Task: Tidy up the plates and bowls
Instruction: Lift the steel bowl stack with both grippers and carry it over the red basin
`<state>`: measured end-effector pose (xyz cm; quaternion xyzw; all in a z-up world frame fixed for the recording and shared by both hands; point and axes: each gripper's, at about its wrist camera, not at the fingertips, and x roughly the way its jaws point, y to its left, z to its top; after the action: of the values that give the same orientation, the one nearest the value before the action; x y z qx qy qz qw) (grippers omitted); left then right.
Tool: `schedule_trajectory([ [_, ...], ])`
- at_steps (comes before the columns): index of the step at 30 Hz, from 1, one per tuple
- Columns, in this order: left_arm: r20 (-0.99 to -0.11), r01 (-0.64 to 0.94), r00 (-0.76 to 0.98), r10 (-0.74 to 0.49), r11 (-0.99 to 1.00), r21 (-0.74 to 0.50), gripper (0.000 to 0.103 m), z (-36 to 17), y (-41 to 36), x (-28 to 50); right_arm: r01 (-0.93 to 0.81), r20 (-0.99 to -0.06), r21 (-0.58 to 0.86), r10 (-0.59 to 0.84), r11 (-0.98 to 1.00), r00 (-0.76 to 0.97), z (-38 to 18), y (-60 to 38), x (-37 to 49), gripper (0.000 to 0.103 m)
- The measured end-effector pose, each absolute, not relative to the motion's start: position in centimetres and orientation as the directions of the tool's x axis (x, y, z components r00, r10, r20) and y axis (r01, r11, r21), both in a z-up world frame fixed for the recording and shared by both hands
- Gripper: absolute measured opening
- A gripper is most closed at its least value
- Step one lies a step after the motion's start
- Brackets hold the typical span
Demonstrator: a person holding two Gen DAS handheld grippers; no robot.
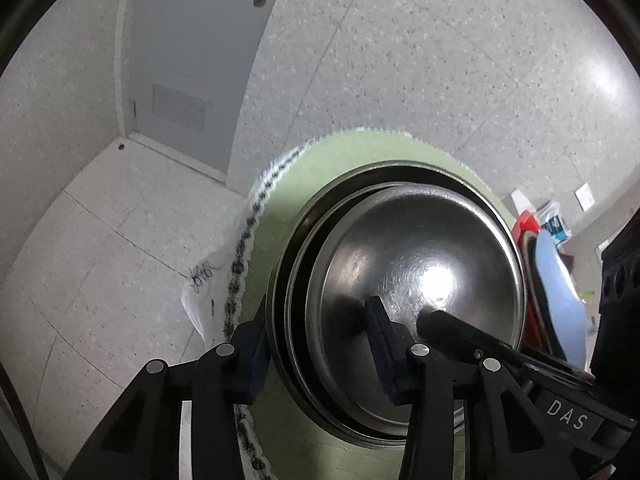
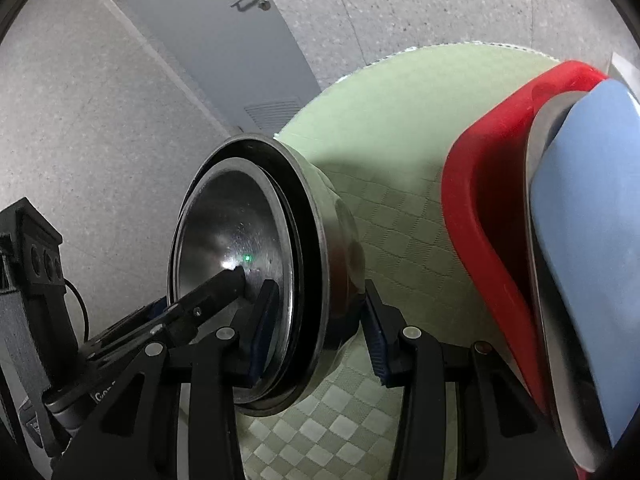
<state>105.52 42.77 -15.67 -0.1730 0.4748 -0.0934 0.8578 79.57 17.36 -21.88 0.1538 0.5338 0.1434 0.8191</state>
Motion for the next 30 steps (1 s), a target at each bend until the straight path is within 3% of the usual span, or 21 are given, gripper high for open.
schedule_trajectory([
  [8, -0.735, -0.001, 0.610, -0.295, 0.928, -0.373, 0.038, -9.8, 41.5, 102.9, -0.129, -0.765, 0.452, 0.458, 0.883, 0.453, -17.3, 16.3, 79.1, 0.042],
  [15, -0.700, 0.076, 0.639, -0.319, 0.931, -0.356, 0.037, -5.6, 34.9, 100.8, -0.127, -0.710, 0.488, 0.477, 0.864, 0.518, -13.3, 11.1, 78.5, 0.042],
  [30, -0.771, 0.185, 0.519, -0.369, 0.929, -0.321, 0.036, -7.0, 19.0, 103.1, 0.006, -0.759, 0.481, 0.413, 0.877, 0.503, -14.9, -2.7, 78.0, 0.042],
])
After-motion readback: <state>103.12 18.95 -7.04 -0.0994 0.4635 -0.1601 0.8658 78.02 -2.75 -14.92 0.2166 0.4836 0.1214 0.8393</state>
